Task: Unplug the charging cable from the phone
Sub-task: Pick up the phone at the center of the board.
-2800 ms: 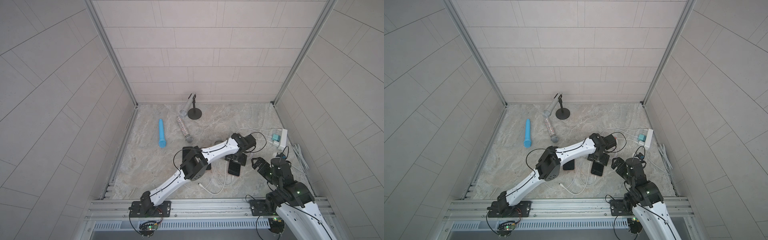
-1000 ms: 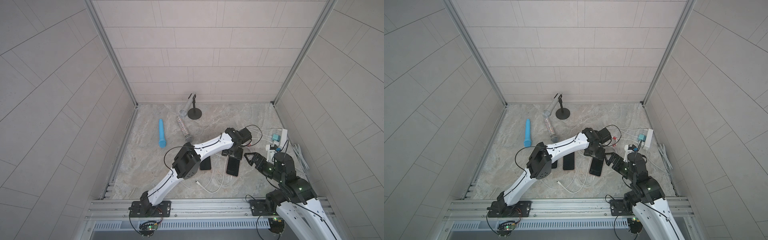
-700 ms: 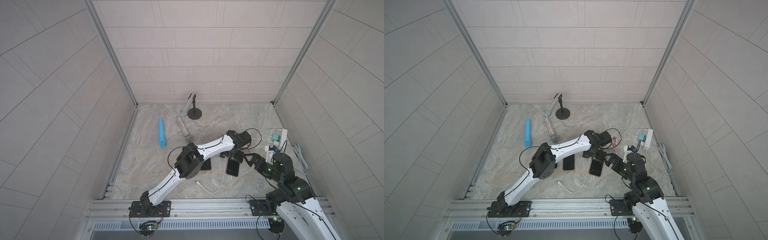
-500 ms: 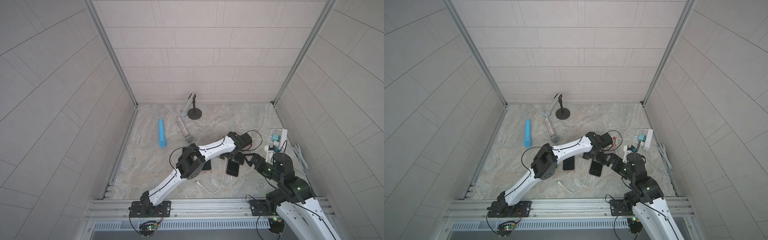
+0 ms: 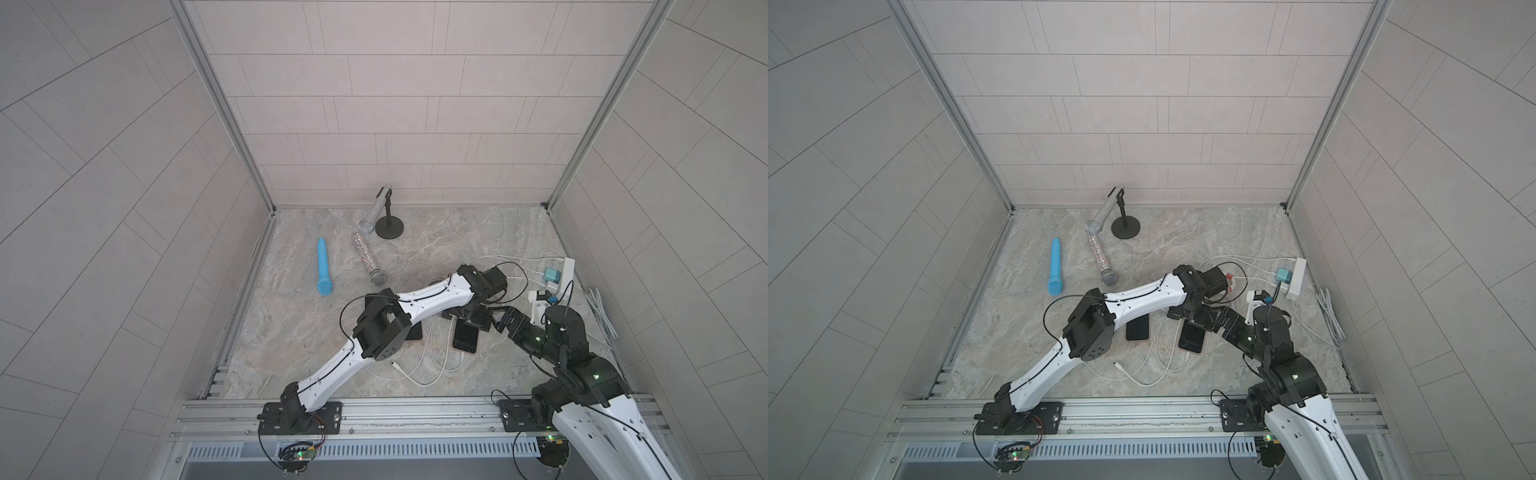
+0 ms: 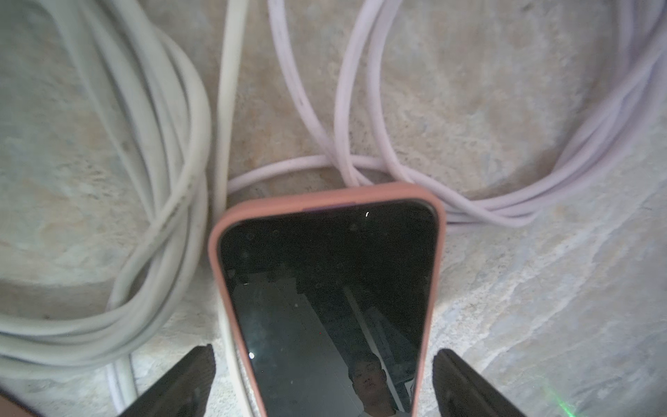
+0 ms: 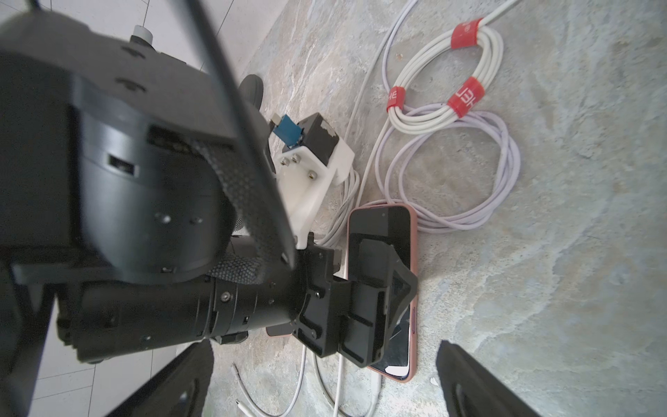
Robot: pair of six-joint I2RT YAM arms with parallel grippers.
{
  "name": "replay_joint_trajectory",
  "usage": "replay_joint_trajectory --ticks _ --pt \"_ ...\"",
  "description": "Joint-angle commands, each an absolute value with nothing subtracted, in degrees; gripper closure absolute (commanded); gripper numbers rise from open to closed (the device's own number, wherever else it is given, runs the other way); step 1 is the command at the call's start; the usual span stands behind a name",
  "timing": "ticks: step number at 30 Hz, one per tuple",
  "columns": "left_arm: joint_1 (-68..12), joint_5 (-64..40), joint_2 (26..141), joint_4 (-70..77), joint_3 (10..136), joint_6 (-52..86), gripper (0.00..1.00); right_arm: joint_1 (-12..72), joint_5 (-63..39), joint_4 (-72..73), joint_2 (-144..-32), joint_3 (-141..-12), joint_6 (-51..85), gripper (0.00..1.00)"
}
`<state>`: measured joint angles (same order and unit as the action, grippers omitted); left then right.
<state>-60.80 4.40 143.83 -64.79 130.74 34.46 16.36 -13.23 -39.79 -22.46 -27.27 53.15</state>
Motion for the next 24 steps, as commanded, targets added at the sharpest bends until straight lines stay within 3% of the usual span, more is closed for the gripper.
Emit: replay_joint_trajectory --ticks 1,20,24 --pt "-61.6 3.7 145.9 -66.0 132.8 33.7 0.04 16.2 -13.6 -39.1 -22.6 -26.9 53.0 0.0" --pt "-62.0 5.1 148.6 -67.2 134.4 33.8 0.15 16.2 -14.0 -38.9 -22.5 -26.4 53.0 0.0" --pt "-61.9 5.7 149.5 -67.5 134.4 33.7 0.14 16.2 -14.0 -38.9 -22.3 -26.3 53.0 0.0"
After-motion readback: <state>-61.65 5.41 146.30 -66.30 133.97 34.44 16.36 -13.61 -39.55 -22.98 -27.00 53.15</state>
